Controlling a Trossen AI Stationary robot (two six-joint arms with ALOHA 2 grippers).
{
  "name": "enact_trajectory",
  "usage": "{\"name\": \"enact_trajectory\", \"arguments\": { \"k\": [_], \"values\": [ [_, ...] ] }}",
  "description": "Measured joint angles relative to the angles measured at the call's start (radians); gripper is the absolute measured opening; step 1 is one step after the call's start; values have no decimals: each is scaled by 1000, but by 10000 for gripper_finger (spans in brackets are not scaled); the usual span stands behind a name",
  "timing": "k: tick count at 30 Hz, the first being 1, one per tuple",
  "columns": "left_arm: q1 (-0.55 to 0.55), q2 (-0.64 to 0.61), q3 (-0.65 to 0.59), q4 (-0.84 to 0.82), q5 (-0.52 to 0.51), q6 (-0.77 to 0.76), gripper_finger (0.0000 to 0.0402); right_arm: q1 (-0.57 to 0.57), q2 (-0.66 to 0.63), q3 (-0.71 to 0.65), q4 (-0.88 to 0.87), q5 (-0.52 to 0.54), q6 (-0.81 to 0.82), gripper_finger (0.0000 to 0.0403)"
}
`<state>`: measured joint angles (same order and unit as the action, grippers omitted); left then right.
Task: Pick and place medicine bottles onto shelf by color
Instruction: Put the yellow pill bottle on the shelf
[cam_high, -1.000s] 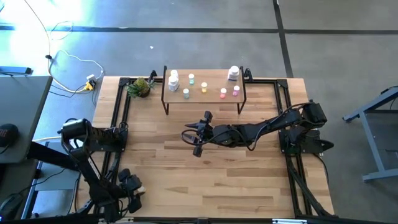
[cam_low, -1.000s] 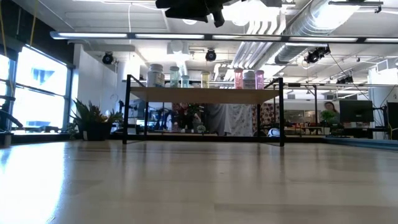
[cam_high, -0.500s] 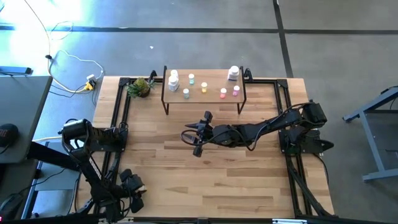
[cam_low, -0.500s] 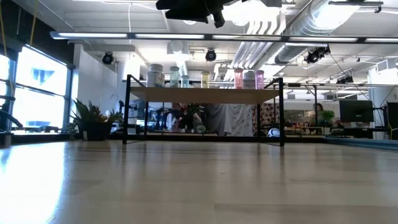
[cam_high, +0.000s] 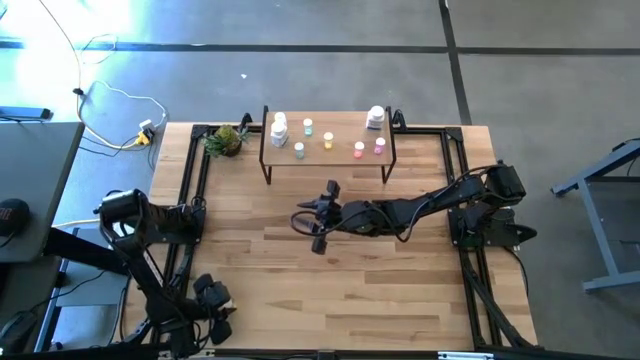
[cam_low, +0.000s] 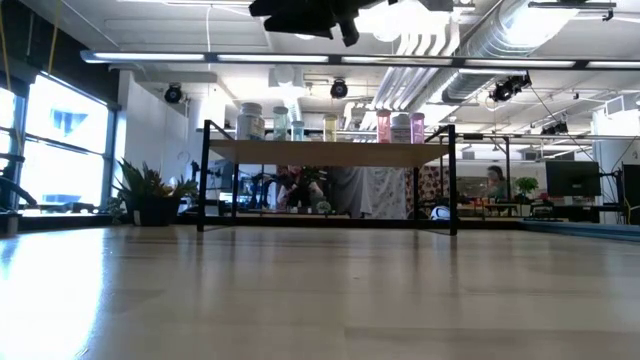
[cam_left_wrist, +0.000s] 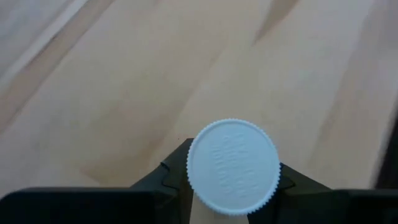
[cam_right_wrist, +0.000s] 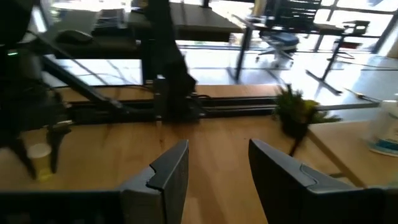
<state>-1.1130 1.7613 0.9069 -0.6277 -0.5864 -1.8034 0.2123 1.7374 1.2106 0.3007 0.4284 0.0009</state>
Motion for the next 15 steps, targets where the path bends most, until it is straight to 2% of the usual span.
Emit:
{"name": "enact_trajectory", "arguments": {
  "k": [3,8,15],
  "values": [
    [18,-36,17,0,3,35,91,4,0,0,5,-88,3,158],
    [78,-120,45,-1,1,184,91,23,0,0,10,-202,3,158],
    [208,-266,71,7,-1,449,91,47,0,0,10,-241,102,158]
  ]
}}
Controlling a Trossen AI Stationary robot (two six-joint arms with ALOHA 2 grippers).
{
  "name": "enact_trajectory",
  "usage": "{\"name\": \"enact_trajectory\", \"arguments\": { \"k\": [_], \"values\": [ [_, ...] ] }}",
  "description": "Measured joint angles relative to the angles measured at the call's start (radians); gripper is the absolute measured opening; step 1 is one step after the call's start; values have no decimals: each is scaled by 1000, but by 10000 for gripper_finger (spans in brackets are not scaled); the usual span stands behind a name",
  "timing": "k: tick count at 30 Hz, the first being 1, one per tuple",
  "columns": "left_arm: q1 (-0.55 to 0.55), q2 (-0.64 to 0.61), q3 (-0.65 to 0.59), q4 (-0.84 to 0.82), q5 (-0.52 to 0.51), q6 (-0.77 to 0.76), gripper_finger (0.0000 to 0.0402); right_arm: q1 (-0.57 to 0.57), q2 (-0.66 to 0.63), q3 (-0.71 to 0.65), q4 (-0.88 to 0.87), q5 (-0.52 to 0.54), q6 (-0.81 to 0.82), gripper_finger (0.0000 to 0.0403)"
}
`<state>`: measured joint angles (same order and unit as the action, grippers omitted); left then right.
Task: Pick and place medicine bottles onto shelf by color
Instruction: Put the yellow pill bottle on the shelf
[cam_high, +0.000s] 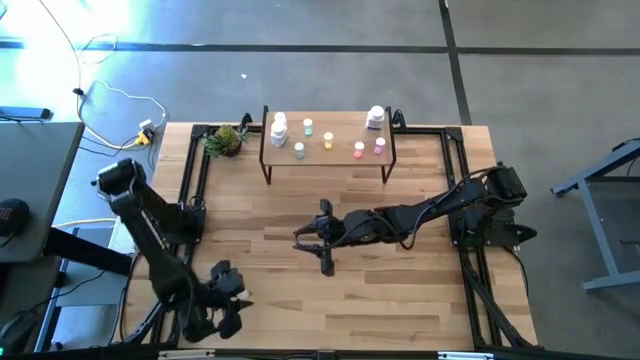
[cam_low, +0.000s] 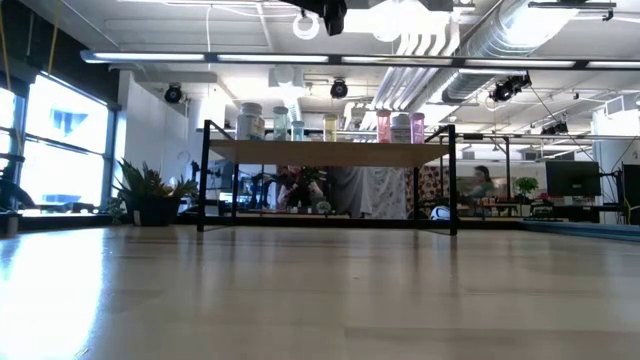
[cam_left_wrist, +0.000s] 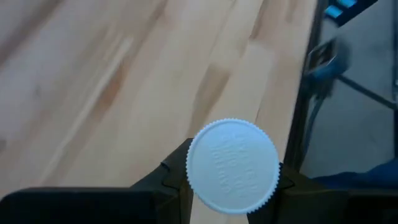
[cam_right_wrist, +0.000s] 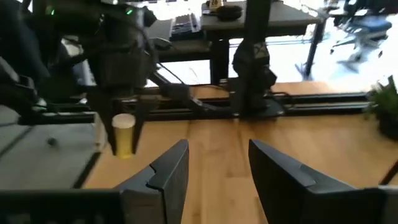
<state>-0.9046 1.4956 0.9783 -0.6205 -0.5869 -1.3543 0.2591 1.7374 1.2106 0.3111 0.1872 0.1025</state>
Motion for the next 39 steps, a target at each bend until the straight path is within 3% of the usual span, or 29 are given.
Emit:
{"name": "enact_trajectory", "arguments": {
  "k": [7,14,19,26,30,39],
  "values": [
    [162,-110,30,58,15,330,91,-2,0,0,4,-105,155,158],
    [344,-148,61,95,108,616,90,-31,0,0,7,-200,234,158],
    [469,-157,61,123,212,745,90,-65,0,0,7,-248,238,158],
    [616,-179,61,155,303,913,90,-122,-4,0,-9,-405,211,158],
    [697,-201,59,165,377,991,90,-159,-59,0,-88,-415,204,158],
    [851,-224,61,234,534,1154,90,-197,-216,2,-252,-313,147,154]
  ]
}}
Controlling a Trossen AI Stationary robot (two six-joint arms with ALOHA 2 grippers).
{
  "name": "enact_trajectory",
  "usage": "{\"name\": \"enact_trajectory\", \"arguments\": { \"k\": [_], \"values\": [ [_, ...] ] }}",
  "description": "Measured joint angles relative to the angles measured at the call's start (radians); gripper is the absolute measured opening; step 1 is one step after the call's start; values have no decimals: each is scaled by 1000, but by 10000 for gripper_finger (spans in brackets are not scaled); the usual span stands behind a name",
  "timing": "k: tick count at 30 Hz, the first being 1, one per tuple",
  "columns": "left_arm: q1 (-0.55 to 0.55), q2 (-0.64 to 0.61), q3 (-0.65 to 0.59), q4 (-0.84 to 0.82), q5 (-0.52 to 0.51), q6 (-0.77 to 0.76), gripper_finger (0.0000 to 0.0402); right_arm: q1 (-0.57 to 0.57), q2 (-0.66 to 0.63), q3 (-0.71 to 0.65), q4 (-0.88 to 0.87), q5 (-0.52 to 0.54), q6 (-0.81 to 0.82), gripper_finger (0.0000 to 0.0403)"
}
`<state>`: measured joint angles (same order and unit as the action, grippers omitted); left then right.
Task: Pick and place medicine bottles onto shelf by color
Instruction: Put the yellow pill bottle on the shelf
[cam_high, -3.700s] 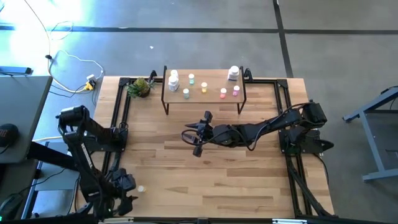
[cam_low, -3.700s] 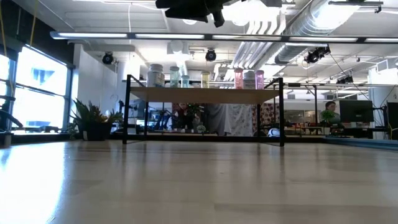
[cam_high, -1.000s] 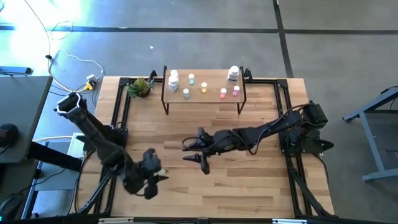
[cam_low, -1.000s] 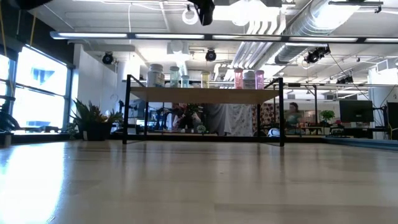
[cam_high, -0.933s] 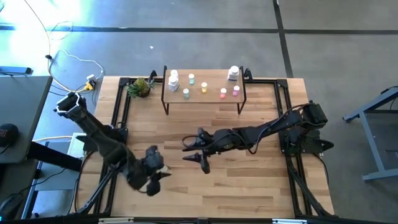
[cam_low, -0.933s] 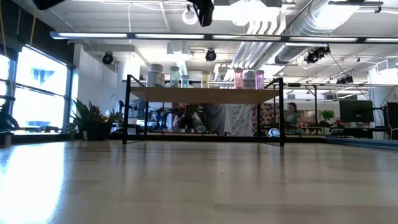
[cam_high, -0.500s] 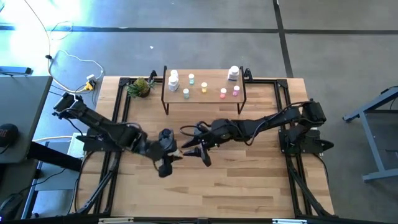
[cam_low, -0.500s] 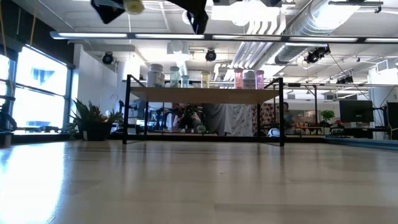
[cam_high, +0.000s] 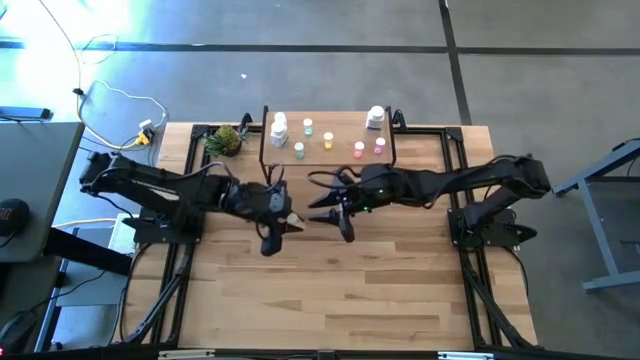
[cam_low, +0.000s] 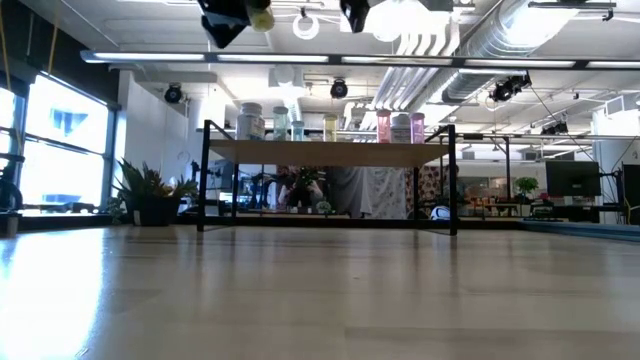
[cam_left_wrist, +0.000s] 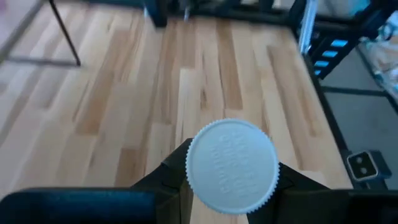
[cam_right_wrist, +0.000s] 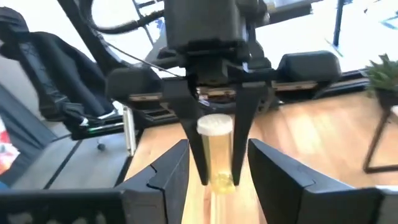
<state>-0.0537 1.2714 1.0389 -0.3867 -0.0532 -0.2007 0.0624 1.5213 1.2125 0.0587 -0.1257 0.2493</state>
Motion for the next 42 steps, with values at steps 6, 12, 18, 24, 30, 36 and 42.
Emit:
{"name": "enact_trajectory", "arguments": {
  "k": [6,12,18,24,30,36,42],
  "values": [
    [85,-3,0,91,98,75,90,-1,-11,0,-43,22,5,130],
    [142,-3,0,135,165,108,90,5,-7,0,-116,99,38,89],
    [172,-3,0,166,199,108,90,4,-7,0,-128,100,38,29],
    [178,-3,0,172,199,103,90,3,-9,0,-130,100,48,8],
    [178,-3,-3,211,202,99,90,2,-13,0,-131,99,92,5],
    [178,-3,-3,221,202,98,90,2,-12,-1,-124,101,116,2],
    [178,-3,-3,232,195,99,90,5,-11,-1,-125,102,139,2]
  ]
}}
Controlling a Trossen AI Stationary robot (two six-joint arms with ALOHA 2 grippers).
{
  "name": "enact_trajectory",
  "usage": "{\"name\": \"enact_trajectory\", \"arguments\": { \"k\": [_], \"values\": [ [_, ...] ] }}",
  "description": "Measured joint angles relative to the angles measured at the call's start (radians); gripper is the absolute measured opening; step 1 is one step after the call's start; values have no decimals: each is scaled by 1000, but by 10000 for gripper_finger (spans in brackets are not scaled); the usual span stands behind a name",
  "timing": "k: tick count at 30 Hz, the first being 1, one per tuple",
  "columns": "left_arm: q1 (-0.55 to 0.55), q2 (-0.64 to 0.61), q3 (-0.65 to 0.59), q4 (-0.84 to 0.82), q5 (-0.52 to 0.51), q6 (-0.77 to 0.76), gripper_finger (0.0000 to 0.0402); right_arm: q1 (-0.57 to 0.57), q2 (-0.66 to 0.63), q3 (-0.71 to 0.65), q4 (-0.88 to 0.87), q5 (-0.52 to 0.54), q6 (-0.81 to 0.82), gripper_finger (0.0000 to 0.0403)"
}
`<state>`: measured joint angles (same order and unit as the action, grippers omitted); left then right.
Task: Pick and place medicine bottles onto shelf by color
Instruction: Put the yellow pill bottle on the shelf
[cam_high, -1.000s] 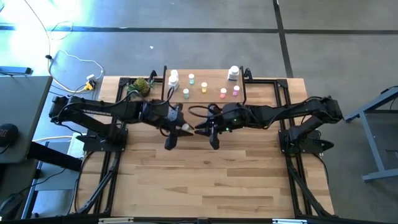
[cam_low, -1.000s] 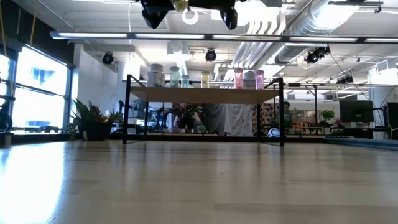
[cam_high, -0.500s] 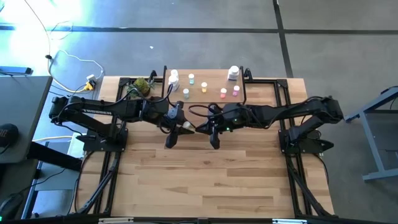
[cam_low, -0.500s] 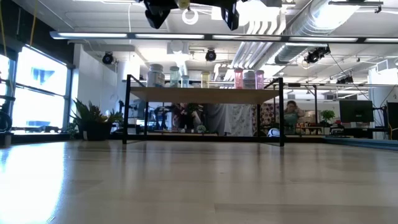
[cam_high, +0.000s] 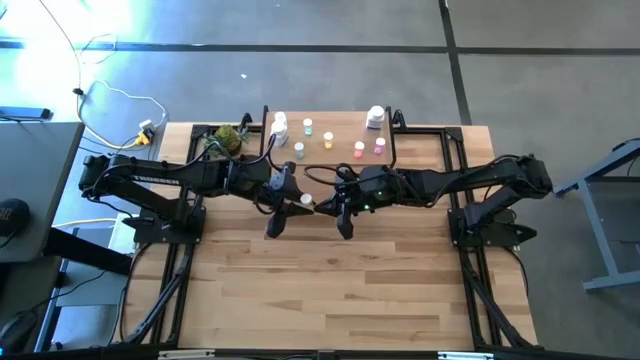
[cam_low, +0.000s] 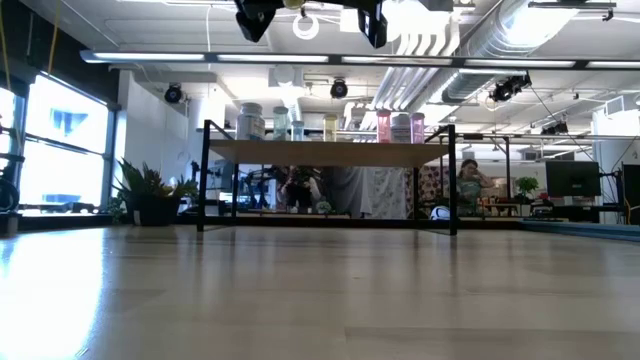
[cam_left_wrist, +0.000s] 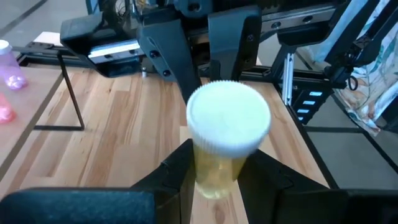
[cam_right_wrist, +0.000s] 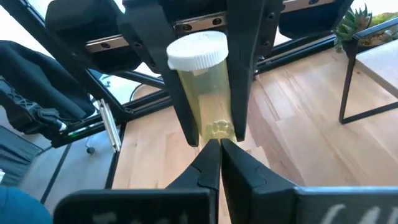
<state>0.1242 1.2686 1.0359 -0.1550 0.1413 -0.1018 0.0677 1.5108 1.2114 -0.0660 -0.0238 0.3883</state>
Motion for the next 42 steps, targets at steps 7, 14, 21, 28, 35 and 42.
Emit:
{"name": "enact_trajectory", "arguments": {
  "k": [7,14,21,28,35,42],
  "values": [
    [1,0,3,15,-16,1,90,0,-1,-1,-9,18,-7,2],
    [1,1,6,-3,-82,26,90,0,-40,-1,-19,49,-30,2],
    [16,1,6,-22,-84,27,90,0,-86,-1,-14,124,-74,14],
    [54,1,5,-26,-85,43,90,-10,-105,-1,7,195,-105,84],
    [79,1,4,-26,-82,69,90,-57,-103,-1,138,222,-207,171],
    [105,1,3,-23,-97,72,90,-120,-77,-1,186,127,-233,206]
  ]
}}
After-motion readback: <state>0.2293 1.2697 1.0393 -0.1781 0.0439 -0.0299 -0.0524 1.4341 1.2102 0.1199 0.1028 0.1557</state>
